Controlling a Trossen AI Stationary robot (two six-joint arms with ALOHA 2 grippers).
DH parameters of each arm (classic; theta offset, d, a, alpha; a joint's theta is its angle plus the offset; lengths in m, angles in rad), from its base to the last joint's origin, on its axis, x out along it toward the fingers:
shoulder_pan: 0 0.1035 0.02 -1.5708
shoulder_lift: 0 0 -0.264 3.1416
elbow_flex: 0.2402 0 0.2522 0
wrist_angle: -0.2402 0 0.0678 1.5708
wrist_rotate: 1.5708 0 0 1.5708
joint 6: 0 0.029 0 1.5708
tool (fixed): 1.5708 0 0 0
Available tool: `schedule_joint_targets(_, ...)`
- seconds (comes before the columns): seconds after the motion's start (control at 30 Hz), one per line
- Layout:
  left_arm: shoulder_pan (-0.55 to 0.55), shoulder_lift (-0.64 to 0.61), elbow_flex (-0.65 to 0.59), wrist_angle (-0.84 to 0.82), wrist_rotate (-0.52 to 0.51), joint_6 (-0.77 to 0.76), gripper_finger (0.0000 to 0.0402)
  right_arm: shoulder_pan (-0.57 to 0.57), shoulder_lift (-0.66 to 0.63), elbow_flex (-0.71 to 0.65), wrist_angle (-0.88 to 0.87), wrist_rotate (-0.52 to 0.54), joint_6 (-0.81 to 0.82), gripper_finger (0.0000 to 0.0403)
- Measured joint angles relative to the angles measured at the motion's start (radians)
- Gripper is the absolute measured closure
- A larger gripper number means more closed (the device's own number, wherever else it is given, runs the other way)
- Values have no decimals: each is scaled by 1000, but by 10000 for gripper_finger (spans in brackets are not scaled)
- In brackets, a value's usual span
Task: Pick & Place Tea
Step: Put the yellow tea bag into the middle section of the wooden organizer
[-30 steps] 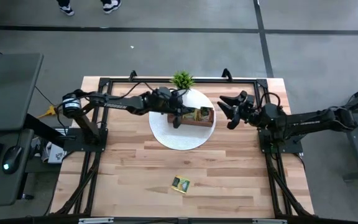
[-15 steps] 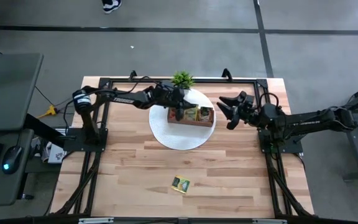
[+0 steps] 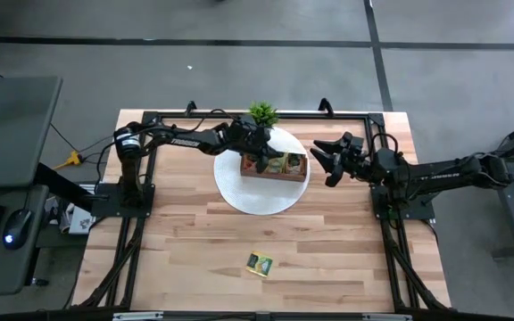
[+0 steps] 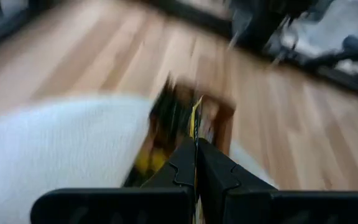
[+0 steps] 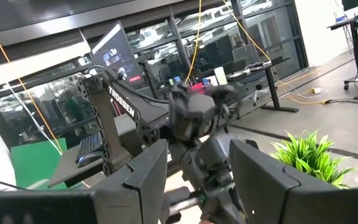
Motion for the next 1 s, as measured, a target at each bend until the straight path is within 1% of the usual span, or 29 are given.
schedule_joint_targets(0.27,0,1,-2,-74,-1,5,401,0,0,0,-9,0,0,233)
schedule_joint_targets(0.4,0,1,-2,-65,-16,8,400,0,0,0,-11,0,0,233)
schedule_joint_targets(0.5,0,1,-2,-66,-34,4,391,0,0,0,-15,0,2,233)
schedule_joint_targets(0.6,0,1,-2,-65,-34,3,368,0,0,0,-17,0,3,233)
schedule_joint_targets(0.9,0,1,-2,-65,-24,3,270,0,0,0,-24,0,26,233)
schedule_joint_targets(1.0,1,1,-2,-63,-22,10,251,0,0,0,-44,-24,36,233)
